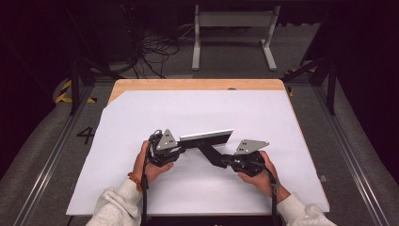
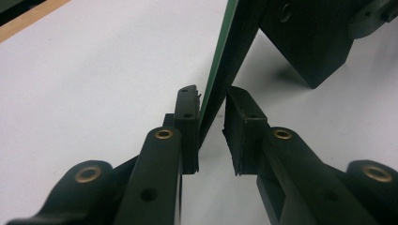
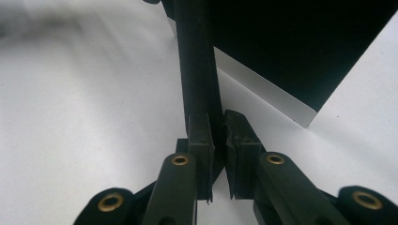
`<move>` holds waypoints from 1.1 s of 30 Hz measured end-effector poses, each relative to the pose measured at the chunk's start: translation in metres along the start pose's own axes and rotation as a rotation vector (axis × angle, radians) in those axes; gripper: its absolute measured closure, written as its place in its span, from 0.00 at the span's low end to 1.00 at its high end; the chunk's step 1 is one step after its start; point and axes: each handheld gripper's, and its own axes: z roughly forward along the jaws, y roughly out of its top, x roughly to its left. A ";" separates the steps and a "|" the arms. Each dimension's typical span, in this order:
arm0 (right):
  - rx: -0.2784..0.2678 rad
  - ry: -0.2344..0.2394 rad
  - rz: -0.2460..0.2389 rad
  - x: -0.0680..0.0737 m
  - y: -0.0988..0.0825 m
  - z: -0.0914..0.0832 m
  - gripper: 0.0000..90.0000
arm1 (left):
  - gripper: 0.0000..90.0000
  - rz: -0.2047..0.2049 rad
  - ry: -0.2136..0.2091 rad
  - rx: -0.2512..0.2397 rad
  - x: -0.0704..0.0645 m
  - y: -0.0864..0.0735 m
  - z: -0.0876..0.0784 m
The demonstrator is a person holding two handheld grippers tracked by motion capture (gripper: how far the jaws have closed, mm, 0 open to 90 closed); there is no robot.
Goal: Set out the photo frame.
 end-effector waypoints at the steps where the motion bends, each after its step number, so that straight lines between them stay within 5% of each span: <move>1: 0.001 0.000 -0.001 0.000 0.000 0.000 0.91 | 0.85 0.001 0.003 0.003 -0.001 0.000 -0.001; 17: 0.012 0.024 0.040 -0.004 0.000 -0.002 0.88 | 0.87 -0.008 -0.005 0.002 -0.003 -0.003 -0.007; 22: 0.000 0.013 0.021 -0.004 0.001 -0.007 0.86 | 0.87 -0.009 -0.010 -0.001 -0.002 -0.003 -0.007; 27: -0.035 -0.018 -0.001 -0.005 0.005 -0.018 0.86 | 0.87 -0.008 -0.014 -0.002 -0.002 -0.003 -0.007; 33: -0.075 -0.130 -0.016 -0.009 0.006 -0.026 0.89 | 0.87 -0.006 -0.017 -0.004 -0.001 -0.003 -0.006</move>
